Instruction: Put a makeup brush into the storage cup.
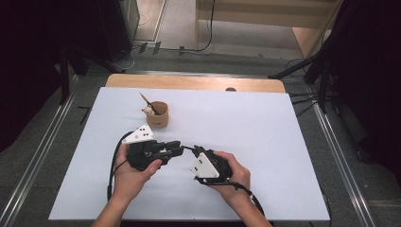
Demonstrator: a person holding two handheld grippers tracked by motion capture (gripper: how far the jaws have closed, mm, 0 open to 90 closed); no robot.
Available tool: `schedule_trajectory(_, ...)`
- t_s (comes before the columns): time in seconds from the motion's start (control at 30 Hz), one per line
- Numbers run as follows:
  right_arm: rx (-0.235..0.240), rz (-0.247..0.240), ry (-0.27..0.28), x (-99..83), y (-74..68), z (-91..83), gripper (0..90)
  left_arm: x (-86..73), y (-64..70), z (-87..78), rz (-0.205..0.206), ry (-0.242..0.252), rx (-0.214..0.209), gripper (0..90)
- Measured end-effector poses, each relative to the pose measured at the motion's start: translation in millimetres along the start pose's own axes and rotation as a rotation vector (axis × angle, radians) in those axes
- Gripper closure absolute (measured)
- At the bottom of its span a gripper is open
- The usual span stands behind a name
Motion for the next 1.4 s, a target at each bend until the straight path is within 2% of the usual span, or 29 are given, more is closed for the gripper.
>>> schedule_trajectory(0.1, -0.003, -0.028, -0.002, 1.4, -3.7, -0.1, 85.1, -0.9, 1.2, 3.6, 0.0, -0.022, 0.012, 72.2)
schedule_trajectory(0.3, -0.015, -0.091, 0.003, 2.8, -9.0, 0.3, 85.0, -2.2, 1.9, 8.5, -0.011, -0.05, 0.007, 73.7)
schedule_trajectory(0.47, -0.024, -0.121, 0.011, 3.8, -10.5, -0.6, 85.0, -4.0, 1.9, 12.7, -0.02, -0.083, 0.003, 75.3)
schedule_trajectory(0.67, -0.021, -0.14, 0.032, 6.0, -11.5, -2.8, 85.0, -5.2, 1.3, 15.9, -0.044, -0.105, 0.001, 84.9)
schedule_trajectory(0.87, -0.015, -0.118, 0.033, 5.0, -10.7, -2.2, 83.6, -5.7, 0.4, 15.9, -0.041, -0.097, 0.001, 86.5)
schedule_trajectory(0.9, -0.013, -0.096, 0.036, 5.2, -10.1, -2.2, 79.0, -5.6, 0.3, 15.6, -0.038, -0.094, 0.006, 86.5)
schedule_trajectory(0.97, -0.001, -0.042, 0.076, 5.4, -7.7, -1.8, 63.2, -5.6, -0.3, 14.7, -0.035, -0.082, 0.012, 86.6)
schedule_trajectory(1.03, 0.01, 0.002, 0.082, 5.6, -6.3, -1.7, 53.6, -5.5, -1.4, 13.4, -0.039, -0.068, 0.016, 86.6)
schedule_trajectory(1.17, 0.058, 0.165, 0.121, 4.7, 2.0, -2.8, 38.8, -5.4, -4.6, 8.7, -0.04, -0.037, 0.034, 86.6)
schedule_trajectory(1.3, 0.083, 0.29, 0.151, 2.6, 10.4, -5.8, 32.0, -4.6, -7.8, 2.9, -0.044, 0.014, 0.051, 86.6)
schedule_trajectory(1.4, 0.091, 0.429, 0.189, -0.6, 17.2, -9.4, 30.6, -4.3, -9.0, -1.2, -0.039, 0.053, 0.07, 86.6)
Point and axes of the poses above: each handheld gripper's, and its own axes: z roughly forward along the jaws, x roughly out of its top, y roughly to its right, the point moved 2 cm from there along z, roughly forward along the jaws, and after that the axes turned 4 degrees about -x, right-handed, at the moved point
